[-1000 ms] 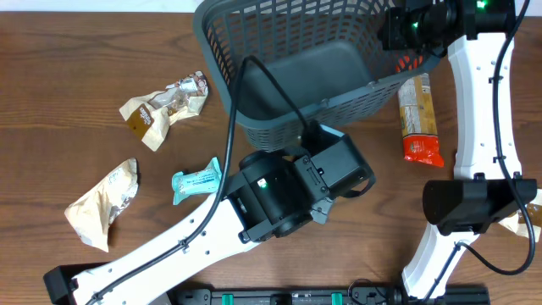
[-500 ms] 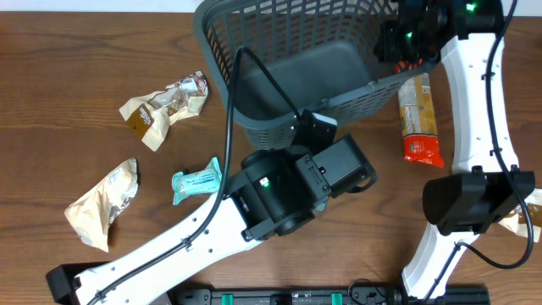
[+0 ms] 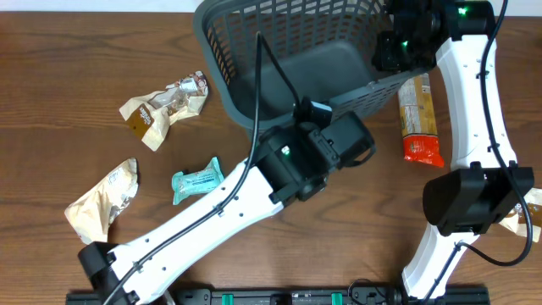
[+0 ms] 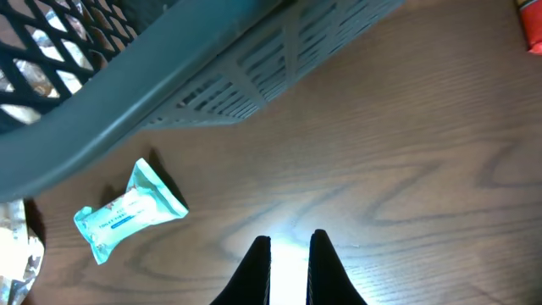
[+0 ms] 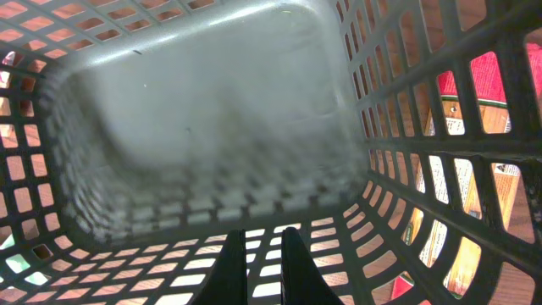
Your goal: Pack container
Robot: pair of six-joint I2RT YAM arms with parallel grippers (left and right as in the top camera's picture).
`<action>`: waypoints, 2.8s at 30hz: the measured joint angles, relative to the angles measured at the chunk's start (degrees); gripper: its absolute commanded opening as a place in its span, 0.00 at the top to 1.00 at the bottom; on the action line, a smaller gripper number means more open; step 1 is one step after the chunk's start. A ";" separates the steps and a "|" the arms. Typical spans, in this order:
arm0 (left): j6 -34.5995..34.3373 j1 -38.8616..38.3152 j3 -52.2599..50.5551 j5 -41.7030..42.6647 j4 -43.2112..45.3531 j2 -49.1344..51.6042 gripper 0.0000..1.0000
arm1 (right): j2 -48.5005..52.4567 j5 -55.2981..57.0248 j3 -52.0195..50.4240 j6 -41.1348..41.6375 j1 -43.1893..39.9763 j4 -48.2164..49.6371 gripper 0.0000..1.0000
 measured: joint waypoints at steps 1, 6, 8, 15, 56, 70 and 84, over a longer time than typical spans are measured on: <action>0.31 0.50 0.00 0.15 0.24 0.26 0.94 | 0.00 0.00 0.00 0.00 0.00 0.00 0.99; 1.73 3.63 -0.09 0.24 0.63 0.52 0.95 | 0.00 -0.07 0.00 -0.07 0.00 -0.04 0.99; 2.54 4.76 -0.09 0.33 0.61 0.52 0.94 | 0.00 -0.20 0.00 -0.28 0.00 -0.07 0.99; 3.72 7.21 -0.09 0.87 0.68 0.52 0.94 | 0.00 -0.48 0.00 -0.61 0.00 -0.24 0.99; 12.02 17.86 -0.09 4.57 7.93 0.52 0.94 | -0.42 -1.77 -0.35 -1.22 0.24 -7.87 0.99; 13.33 20.24 -0.09 4.85 7.63 0.52 0.74 | -0.42 0.28 -0.37 -1.09 2.71 -8.83 0.77; 14.14 20.28 -0.09 4.94 5.81 0.52 0.79 | -0.42 1.46 -0.59 -1.60 2.75 -8.24 0.71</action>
